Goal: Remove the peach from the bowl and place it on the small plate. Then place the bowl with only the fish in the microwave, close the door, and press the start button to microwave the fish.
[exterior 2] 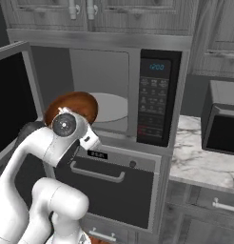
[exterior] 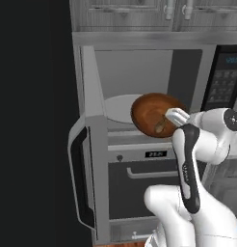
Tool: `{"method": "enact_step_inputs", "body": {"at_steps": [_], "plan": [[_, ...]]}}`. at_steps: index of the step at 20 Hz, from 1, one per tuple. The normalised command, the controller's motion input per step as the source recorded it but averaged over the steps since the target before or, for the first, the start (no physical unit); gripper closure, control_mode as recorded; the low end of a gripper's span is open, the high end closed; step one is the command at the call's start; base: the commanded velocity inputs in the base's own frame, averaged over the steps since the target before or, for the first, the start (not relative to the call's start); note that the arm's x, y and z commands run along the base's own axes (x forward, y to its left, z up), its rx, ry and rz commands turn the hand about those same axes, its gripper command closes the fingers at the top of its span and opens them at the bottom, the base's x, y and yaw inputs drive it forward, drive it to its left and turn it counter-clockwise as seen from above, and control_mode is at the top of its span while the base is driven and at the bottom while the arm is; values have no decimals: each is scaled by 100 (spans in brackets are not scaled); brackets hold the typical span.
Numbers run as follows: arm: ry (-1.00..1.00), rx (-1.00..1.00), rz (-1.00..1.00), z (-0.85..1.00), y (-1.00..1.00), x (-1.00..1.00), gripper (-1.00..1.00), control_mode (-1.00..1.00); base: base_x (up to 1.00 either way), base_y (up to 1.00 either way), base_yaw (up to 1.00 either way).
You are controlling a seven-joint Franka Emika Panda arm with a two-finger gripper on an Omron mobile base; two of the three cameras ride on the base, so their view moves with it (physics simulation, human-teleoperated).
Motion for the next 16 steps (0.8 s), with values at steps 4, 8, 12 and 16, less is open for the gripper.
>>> {"method": "enact_step_inputs", "body": {"at_steps": [4, 8, 12, 16], "plan": [[15, 0, 0, 18, 5, 87, 100, -100, 0, 0, 0], [13, 0, 0, 3, 10, 73, 100, -100, 0, 0, 0], [2, 1, 0, 7, 0, 61, 100, -100, 0, 0, 0], [0, 1, 0, -4, 2, 63, 100, -100, 0, 0, 0]]}}
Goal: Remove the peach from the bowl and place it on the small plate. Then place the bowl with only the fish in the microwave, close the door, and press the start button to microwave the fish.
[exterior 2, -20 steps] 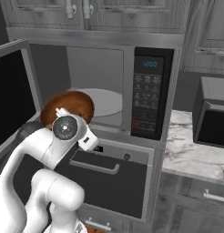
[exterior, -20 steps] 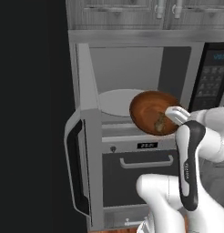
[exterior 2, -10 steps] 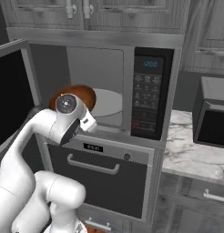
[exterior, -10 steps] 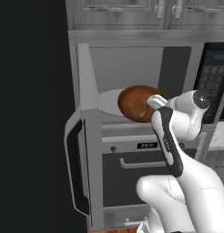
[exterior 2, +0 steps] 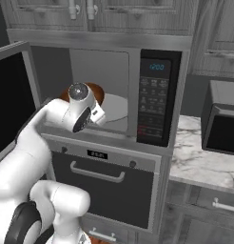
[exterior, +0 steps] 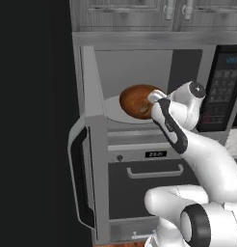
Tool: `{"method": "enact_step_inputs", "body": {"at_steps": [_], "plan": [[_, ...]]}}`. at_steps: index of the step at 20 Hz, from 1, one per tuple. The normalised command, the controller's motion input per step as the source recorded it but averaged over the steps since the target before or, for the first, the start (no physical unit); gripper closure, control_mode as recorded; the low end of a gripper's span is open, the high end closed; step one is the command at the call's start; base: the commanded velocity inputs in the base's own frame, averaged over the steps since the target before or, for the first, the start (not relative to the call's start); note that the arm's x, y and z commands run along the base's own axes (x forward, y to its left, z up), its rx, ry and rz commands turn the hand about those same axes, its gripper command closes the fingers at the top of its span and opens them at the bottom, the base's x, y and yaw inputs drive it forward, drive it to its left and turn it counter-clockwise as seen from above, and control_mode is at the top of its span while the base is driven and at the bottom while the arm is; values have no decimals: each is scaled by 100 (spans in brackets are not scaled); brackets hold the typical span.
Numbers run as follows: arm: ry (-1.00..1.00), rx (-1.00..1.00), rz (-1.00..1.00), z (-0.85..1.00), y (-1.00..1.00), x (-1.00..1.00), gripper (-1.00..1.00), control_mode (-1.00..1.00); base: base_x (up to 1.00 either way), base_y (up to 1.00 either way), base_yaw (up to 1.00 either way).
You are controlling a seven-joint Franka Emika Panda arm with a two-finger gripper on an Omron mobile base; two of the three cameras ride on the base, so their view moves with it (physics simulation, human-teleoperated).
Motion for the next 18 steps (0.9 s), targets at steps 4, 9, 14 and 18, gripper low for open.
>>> {"method": "enact_step_inputs", "body": {"at_steps": [4, 9, 14, 18], "plan": [[0, 0, 0, -29, 10, 60, 100, -100, 0, 0, 0], [0, 0, 0, -31, 14, 55, 100, -100, 0, 0, 0], [0, 0, 0, -30, 2, 47, 100, -100, 0, 0, 0], [0, 0, 0, -29, 0, 48, 100, -100, 0, 0, 0]]}}
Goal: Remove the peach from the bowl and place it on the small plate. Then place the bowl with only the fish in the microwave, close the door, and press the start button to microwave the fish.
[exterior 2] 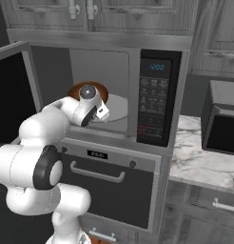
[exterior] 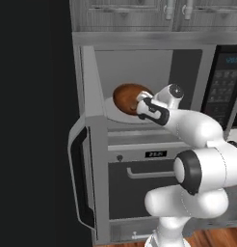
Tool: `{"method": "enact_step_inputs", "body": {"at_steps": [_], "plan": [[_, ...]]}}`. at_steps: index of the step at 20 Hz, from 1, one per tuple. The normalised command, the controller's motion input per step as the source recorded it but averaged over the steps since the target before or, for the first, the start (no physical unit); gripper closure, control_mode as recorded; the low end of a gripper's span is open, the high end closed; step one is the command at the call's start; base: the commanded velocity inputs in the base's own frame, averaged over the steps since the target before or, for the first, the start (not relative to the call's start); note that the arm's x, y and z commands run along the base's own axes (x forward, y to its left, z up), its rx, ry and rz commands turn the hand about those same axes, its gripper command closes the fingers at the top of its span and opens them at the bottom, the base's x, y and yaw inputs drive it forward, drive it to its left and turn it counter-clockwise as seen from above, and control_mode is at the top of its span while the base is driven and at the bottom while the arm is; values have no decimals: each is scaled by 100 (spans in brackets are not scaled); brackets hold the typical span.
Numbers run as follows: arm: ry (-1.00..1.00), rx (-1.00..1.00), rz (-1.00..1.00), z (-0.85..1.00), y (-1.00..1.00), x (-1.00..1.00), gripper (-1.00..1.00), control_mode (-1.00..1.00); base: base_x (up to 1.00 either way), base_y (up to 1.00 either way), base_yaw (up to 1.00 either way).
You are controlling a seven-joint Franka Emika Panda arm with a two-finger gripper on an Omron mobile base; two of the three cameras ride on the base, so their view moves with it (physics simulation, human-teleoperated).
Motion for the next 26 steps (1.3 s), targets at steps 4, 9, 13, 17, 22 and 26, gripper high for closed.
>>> {"method": "enact_step_inputs", "body": {"at_steps": [4, 9, 13, 17, 22, 26], "plan": [[-1, 0, 0, -9, 0, 8, -100, -100, 0, 0, 0], [-7, 0, 0, 1, 0, -9, -100, -100, 0, 0, 0], [-11, 0, 0, 32, 0, -26, -100, -100, 0, 0, 0], [-19, 0, 0, 70, -1, -68, -100, -100, 0, 0, 0], [-12, 0, -1, 42, 0, -92, -100, -100, 0, 0, 0], [-1, 0, 0, 22, -1, -99, -100, -100, 0, 0, 0]]}}
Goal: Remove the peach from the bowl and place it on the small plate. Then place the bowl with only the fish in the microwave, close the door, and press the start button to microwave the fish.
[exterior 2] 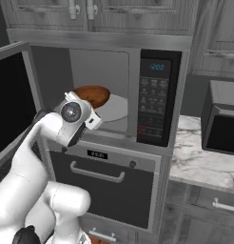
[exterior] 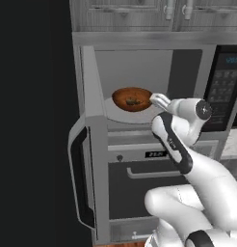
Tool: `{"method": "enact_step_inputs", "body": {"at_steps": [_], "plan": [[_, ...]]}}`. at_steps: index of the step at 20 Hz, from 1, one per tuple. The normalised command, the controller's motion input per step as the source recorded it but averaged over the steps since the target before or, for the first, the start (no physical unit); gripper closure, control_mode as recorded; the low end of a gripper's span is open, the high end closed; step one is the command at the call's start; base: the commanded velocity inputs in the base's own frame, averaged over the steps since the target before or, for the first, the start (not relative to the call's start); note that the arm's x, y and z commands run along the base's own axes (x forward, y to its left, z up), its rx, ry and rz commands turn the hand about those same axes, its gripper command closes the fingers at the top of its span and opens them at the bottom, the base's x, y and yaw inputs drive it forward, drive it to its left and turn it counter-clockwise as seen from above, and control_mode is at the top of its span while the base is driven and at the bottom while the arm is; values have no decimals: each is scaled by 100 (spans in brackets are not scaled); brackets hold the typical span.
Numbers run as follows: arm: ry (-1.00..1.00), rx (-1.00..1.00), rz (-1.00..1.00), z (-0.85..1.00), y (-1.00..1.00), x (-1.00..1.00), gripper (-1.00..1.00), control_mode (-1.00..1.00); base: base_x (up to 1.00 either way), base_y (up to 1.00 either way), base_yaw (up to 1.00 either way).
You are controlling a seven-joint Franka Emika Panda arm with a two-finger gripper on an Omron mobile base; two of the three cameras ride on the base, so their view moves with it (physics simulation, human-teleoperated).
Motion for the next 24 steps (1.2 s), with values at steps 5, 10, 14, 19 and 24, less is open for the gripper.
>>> {"method": "enact_step_inputs", "body": {"at_steps": [5, 10, 14, 19, 24], "plan": [[0, -3, 0, 40, 0, -100, -100, -100, 0, 0, 0], [3, -8, 0, 75, 4, -100, -100, -100, 0, 0, 0], [0, -9, 3, 92, 26, -98, -100, -100, 0, 0, 0], [0, -13, 5, 46, 28, -100, -100, -100, 0, 0, 0], [-10, -24, 5, 10, 26, -100, -100, -100, 0, 0, 0]]}}
